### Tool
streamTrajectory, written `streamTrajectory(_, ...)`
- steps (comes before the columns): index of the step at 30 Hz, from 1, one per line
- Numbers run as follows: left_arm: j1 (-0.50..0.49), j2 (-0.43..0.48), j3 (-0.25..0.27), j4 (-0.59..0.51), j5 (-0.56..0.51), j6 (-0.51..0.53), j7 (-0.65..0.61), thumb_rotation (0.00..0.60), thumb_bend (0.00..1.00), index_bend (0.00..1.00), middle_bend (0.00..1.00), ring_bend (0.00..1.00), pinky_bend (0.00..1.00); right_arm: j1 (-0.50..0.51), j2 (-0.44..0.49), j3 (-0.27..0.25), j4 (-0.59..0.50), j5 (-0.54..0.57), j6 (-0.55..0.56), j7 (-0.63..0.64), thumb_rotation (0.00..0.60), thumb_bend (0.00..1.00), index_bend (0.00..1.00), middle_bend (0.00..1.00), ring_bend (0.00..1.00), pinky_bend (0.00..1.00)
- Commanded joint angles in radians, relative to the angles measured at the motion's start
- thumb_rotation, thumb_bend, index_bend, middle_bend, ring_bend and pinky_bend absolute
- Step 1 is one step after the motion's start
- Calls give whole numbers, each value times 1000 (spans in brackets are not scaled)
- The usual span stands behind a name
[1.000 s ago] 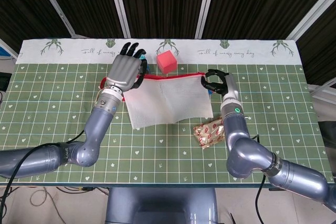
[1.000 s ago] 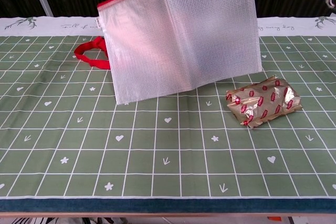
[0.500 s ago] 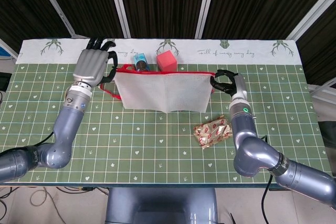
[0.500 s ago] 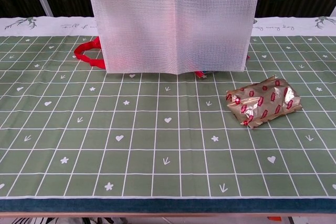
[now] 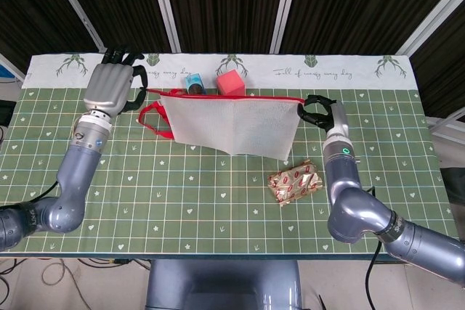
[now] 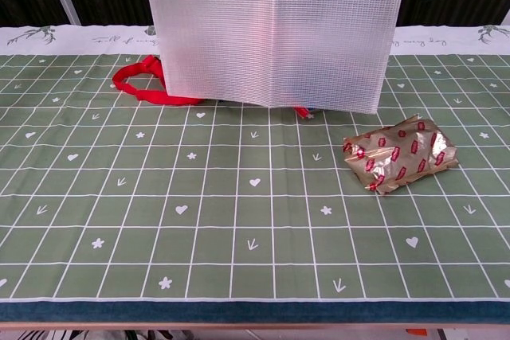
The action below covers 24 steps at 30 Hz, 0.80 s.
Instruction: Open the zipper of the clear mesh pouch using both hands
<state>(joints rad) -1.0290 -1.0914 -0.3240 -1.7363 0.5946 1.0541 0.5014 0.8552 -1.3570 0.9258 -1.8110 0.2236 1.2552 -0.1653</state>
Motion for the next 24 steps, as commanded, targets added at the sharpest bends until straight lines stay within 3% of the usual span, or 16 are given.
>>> streamTrajectory(1,4,9,-4,2,-3,-3,-6,600,442,661,193,0,20,0,2,-2,-1,2,1,3,600,580,714,234,18,214)
streamTrajectory(24,13,37,-7,-5,-12,-13,-11,600,443,661,192,0,20,9,11,-13,-1,11,6,18,600,580,714,234,18,214)
